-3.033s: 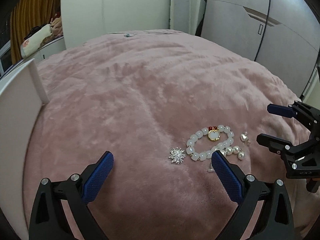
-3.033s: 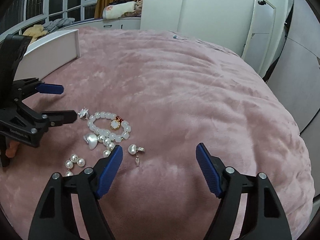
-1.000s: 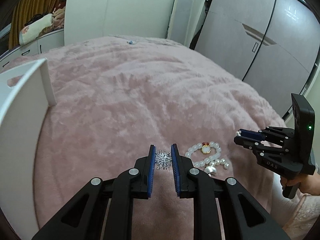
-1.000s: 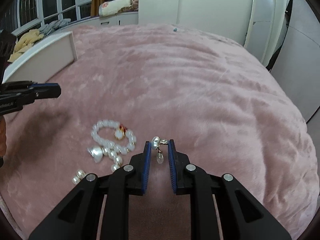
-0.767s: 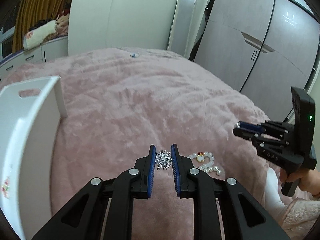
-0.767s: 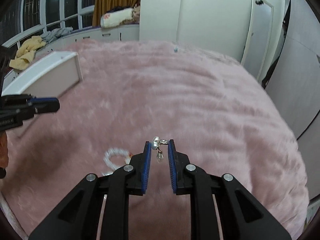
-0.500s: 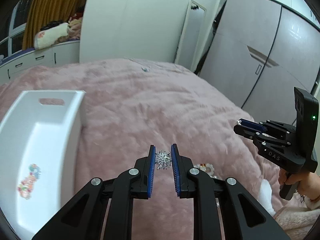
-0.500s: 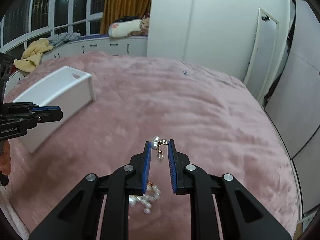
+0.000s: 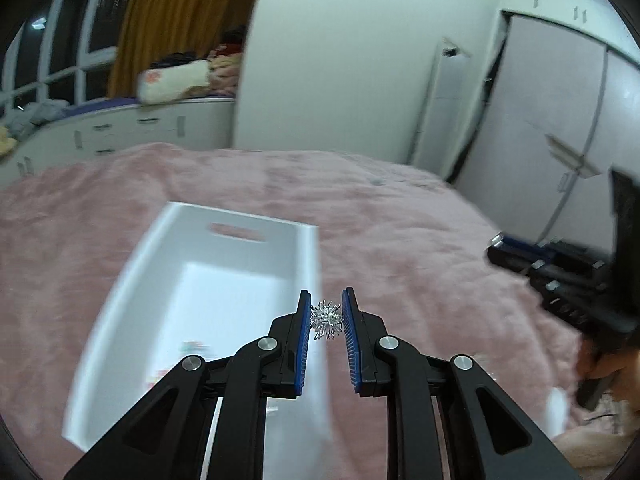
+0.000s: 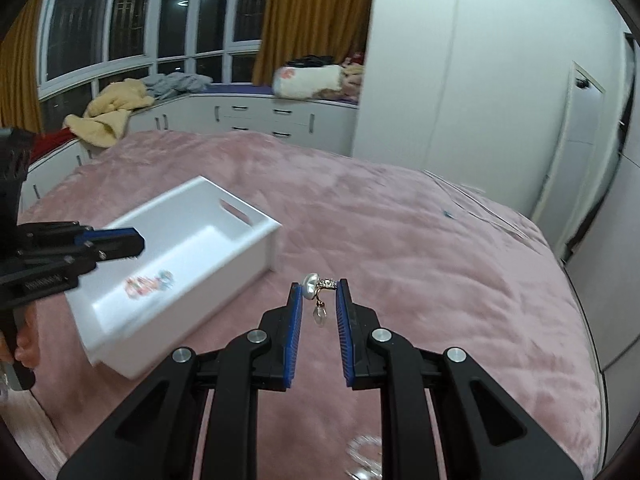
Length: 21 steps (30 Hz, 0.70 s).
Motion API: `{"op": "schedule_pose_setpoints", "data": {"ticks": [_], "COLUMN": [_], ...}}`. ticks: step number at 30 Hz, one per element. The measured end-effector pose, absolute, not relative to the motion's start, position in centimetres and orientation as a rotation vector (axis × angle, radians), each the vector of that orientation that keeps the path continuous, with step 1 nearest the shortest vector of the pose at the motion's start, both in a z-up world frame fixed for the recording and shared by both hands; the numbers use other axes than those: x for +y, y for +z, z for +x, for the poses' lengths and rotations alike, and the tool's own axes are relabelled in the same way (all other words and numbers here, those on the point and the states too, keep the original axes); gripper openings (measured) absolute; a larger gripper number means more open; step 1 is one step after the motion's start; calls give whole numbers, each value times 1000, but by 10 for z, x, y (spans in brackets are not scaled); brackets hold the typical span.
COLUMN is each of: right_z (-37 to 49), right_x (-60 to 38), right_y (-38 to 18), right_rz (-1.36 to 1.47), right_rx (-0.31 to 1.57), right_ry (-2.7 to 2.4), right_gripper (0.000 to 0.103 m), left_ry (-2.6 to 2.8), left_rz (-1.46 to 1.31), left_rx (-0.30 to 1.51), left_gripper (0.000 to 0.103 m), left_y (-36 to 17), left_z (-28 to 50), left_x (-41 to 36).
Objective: Organize jewelry
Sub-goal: 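Carry brooch with left tool into white box while right tool carries pendant there, open both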
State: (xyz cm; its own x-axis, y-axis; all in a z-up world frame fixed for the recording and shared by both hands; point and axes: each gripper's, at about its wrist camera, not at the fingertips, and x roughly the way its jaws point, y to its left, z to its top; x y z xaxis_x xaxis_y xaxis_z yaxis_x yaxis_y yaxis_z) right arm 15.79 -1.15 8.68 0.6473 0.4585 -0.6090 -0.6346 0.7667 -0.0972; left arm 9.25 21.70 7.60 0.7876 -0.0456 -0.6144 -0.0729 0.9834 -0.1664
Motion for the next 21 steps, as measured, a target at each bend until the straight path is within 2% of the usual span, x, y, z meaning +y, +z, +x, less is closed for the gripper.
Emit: {"op": "schedule_pose_setpoints", "data": {"ticks": [11,21], "right_z": [172,205], "right_x": [99,167], "right_y": [89,58], "right_rz": [-293,-314], "right_rx": [618,745], "right_ry": [791,837], "right_gripper": [18,18], "left_ry": [146,179], "left_rz": [-242,-180], "left_rx": [730,883], "left_gripper": [21,21], "left_y": [53,14], "left_z": [93,113], "left_x": [285,291]}}
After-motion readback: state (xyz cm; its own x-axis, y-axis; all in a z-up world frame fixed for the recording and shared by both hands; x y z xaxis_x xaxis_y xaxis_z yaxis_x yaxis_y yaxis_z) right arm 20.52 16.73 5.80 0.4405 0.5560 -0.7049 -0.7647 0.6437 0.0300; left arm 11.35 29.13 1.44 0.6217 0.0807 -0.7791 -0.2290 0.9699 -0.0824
